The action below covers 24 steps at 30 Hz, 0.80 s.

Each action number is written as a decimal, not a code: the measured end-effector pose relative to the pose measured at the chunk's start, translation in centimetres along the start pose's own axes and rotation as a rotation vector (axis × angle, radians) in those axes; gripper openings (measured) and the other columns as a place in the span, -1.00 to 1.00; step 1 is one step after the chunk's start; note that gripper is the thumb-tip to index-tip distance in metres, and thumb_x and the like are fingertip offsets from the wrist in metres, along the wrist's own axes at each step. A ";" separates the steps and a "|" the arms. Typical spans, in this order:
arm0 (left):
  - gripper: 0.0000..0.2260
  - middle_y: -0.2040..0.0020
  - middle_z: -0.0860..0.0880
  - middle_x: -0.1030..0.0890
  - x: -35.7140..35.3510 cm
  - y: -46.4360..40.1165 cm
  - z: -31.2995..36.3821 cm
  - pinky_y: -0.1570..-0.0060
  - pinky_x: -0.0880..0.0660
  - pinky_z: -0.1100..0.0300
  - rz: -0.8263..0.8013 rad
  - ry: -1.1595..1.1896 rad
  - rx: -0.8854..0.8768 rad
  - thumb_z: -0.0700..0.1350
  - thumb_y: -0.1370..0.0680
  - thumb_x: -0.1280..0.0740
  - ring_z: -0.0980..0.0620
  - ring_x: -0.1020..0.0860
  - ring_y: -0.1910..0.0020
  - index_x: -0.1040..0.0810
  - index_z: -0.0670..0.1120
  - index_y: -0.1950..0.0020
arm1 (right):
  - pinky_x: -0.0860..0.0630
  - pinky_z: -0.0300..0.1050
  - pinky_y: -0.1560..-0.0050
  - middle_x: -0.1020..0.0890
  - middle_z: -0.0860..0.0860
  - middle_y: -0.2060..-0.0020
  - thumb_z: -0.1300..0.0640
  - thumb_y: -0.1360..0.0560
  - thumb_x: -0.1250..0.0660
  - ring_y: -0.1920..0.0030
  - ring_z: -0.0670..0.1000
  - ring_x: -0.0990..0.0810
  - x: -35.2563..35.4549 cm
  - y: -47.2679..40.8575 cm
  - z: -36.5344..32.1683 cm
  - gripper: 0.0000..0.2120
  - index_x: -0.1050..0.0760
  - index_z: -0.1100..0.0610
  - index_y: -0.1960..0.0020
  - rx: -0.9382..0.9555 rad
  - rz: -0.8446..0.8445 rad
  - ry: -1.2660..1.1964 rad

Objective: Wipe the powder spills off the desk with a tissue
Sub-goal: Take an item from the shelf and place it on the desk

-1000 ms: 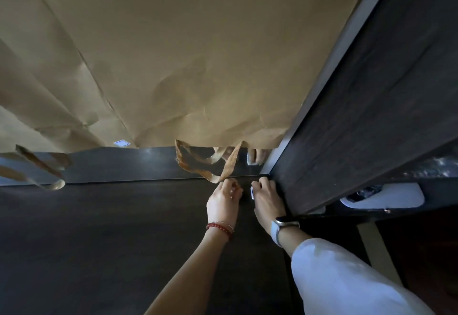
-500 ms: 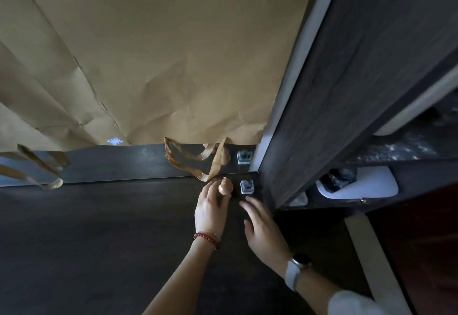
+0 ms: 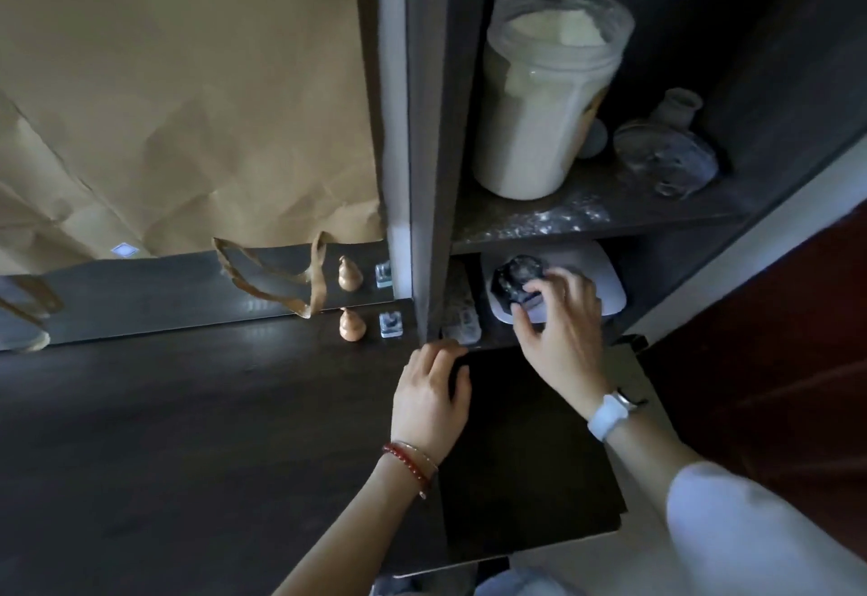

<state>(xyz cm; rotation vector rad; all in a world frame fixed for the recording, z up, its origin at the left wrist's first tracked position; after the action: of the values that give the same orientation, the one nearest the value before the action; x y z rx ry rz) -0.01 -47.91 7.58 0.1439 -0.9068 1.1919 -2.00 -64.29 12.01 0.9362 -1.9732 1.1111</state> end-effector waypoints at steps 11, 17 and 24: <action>-0.34 -0.52 -0.17 0.02 -9.8 -2.0 -1.9 -0.42 -0.06 0.07 -0.458 -0.414 0.210 -0.04 -0.53 -0.17 -0.10 -0.03 -0.48 0.12 -0.20 -0.48 | -0.38 0.06 -0.20 -0.49 0.20 -0.19 0.11 -0.43 -0.35 -0.22 0.21 -0.44 -2.8 -2.9 0.6 -0.49 -0.31 0.24 -0.31 -0.054 -0.167 -0.117; -0.35 -0.52 -0.17 0.00 -10.1 -0.1 -1.5 -0.46 0.05 0.03 -0.410 -0.547 0.135 0.01 -0.54 -0.16 -0.10 0.01 -0.49 0.09 -0.21 -0.48 | -0.36 0.05 -0.29 -0.45 0.14 -0.21 0.23 -0.39 -0.33 -0.23 0.15 -0.41 -1.6 -0.8 1.9 -0.48 -0.30 0.18 -0.32 -0.096 -0.183 -0.328; -0.72 -0.19 -0.26 -0.41 -8.8 -2.6 -1.0 -0.15 -0.33 -0.03 -0.270 -0.431 0.362 -0.14 -0.55 -0.16 -0.24 -0.41 -0.14 -0.34 -0.23 -0.22 | -0.41 0.01 -0.28 -0.50 0.12 -0.17 0.32 -0.33 -0.41 -0.21 0.08 -0.47 0.7 3.7 4.4 -0.45 -0.37 0.22 -0.29 -0.121 -0.098 -0.463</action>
<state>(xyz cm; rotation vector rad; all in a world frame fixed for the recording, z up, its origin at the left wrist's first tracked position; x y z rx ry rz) 2.09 -54.89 1.95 0.8161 -0.9961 1.0771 -6.37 -66.99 9.28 1.2962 -2.2985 0.7555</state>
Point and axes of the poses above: each hand's wrist, its own y-axis away from the middle knuckle, its own x-axis out of the back of the hand, z = x × y, the point moved 9 cm from there along -y, towards the middle knuckle
